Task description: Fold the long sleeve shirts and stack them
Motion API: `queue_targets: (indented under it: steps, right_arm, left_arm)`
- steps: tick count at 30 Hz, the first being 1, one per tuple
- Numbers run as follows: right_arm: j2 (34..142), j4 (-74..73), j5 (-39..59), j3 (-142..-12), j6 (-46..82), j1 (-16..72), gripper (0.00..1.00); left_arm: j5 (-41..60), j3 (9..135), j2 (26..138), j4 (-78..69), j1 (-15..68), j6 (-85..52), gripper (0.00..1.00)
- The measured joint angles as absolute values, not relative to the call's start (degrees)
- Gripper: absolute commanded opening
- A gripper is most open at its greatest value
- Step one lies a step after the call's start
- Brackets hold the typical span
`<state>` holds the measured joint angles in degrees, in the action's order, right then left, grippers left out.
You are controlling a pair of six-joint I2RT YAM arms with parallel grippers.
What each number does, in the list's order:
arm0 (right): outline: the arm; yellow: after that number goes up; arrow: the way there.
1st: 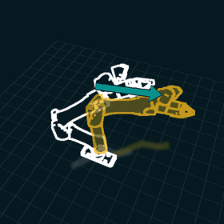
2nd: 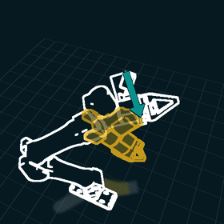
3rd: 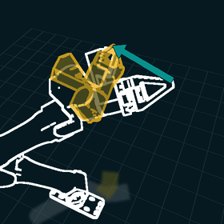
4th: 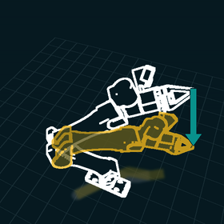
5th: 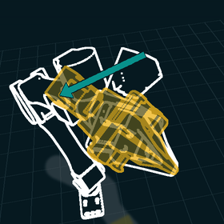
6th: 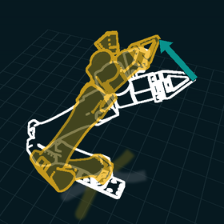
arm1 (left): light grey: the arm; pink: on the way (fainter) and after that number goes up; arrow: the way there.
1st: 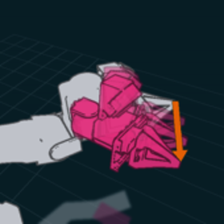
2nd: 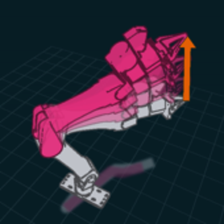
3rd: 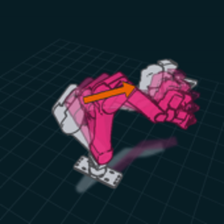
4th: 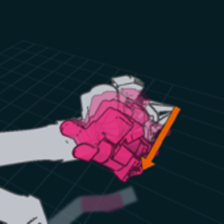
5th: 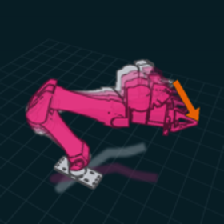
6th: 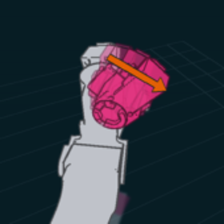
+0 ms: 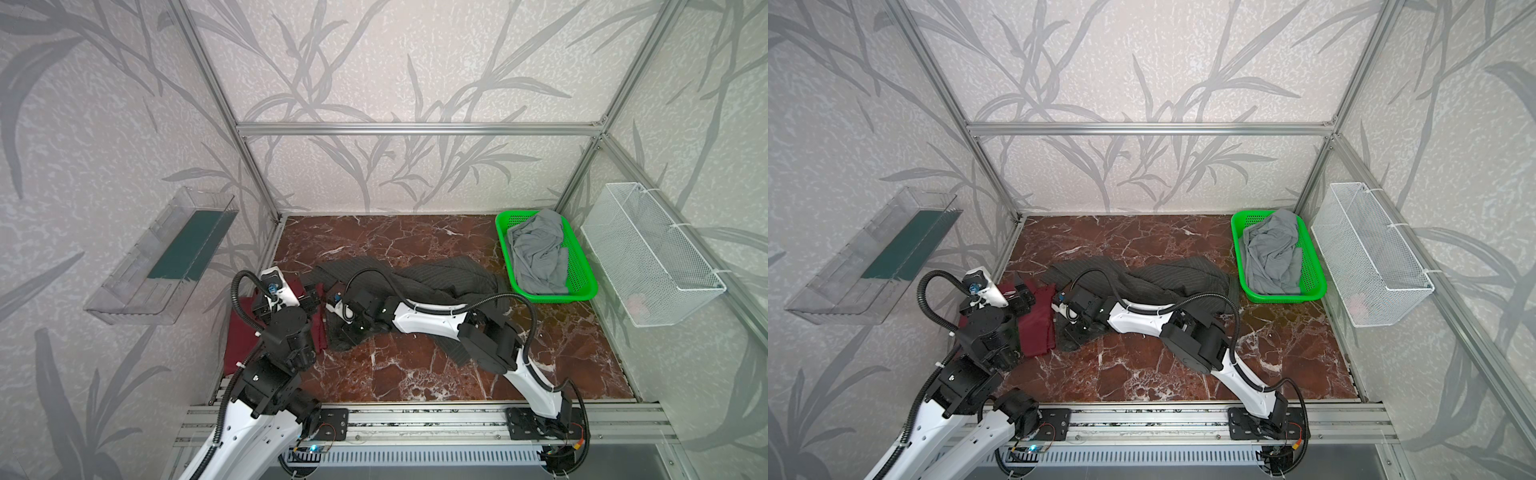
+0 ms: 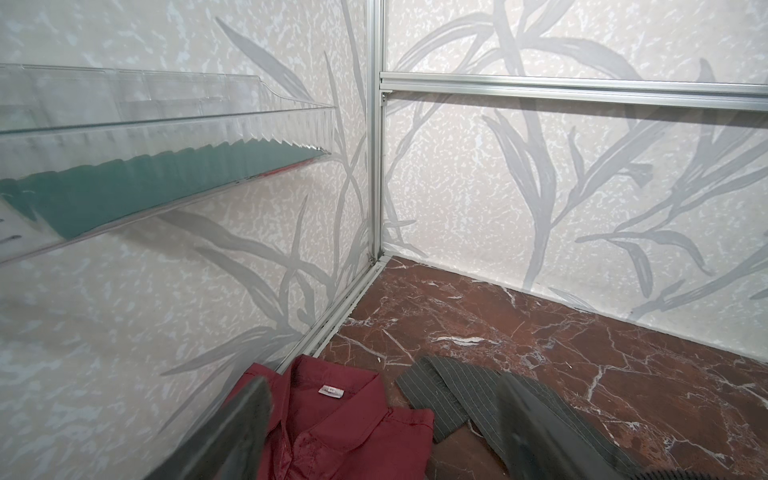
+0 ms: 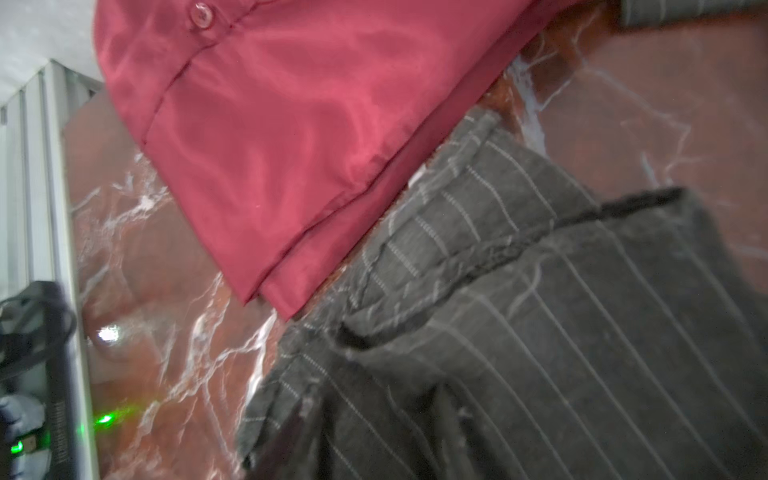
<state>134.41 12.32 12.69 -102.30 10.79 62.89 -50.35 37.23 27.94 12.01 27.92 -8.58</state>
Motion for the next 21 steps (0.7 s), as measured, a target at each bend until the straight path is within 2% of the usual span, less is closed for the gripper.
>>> queue_targets:
  steps: [4,11,21]
  right_arm:
    - [134.23,13.10,11.14,-102.67,9.39,62.61,0.00]
    - [130.08,14.37,10.57,-102.21,7.11,60.25,0.00]
    - [112.86,15.44,15.25,-101.49,2.76,52.12,0.01]
  left_arm:
    - [-50.39,37.23,27.94,11.99,27.94,-8.58,0.85]
    - [-50.41,37.23,27.94,11.99,27.94,-8.56,0.85]
    - [-47.53,37.23,29.19,10.85,27.29,-7.62,0.86]
